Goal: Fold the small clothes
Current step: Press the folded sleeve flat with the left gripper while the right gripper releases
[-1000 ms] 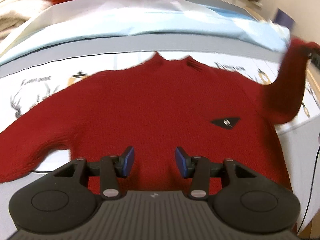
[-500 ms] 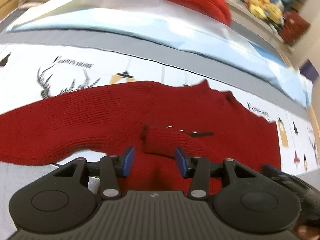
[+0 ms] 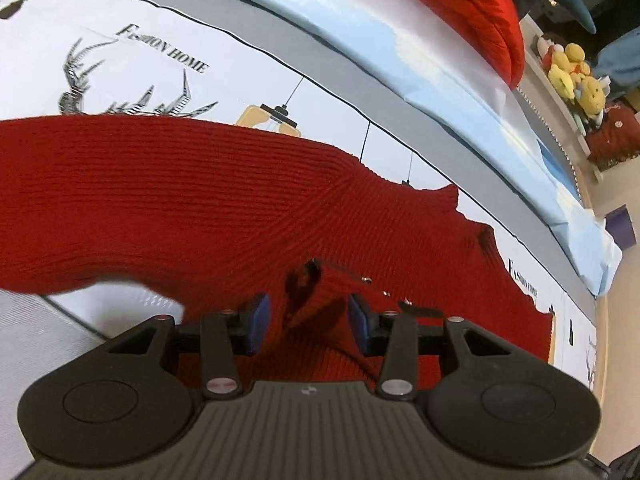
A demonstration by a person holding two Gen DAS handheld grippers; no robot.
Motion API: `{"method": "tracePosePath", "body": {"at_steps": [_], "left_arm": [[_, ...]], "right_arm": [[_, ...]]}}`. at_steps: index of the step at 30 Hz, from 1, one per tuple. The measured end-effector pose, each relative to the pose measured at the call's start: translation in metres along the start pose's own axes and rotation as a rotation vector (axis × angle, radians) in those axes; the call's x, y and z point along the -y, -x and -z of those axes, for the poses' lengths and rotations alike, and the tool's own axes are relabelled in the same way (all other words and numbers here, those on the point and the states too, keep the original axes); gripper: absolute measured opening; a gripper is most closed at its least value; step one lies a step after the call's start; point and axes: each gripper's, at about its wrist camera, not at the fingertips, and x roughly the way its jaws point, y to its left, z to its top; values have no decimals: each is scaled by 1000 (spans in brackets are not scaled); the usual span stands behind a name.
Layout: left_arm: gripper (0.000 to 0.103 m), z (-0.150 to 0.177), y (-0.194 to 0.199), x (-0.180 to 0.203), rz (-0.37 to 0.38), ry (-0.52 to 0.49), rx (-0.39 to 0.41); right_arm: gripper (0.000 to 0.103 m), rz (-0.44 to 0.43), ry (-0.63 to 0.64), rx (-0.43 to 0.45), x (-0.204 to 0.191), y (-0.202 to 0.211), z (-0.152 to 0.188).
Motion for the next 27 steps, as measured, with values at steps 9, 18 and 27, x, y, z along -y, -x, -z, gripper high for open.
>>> {"method": "tracePosePath", "body": {"at_steps": [9,18,27], "left_arm": [[3,-2,2,23,15,-104,99],[6,-9,42,45,-156,-220,247],[9,0,5,35,-94,-226,118]], "right_arm": [[41,-32,13,53,15,17,-18],[41,-15,-41,119,30,13,-29],[40,86,-187,28,61,-9,-29]]}}
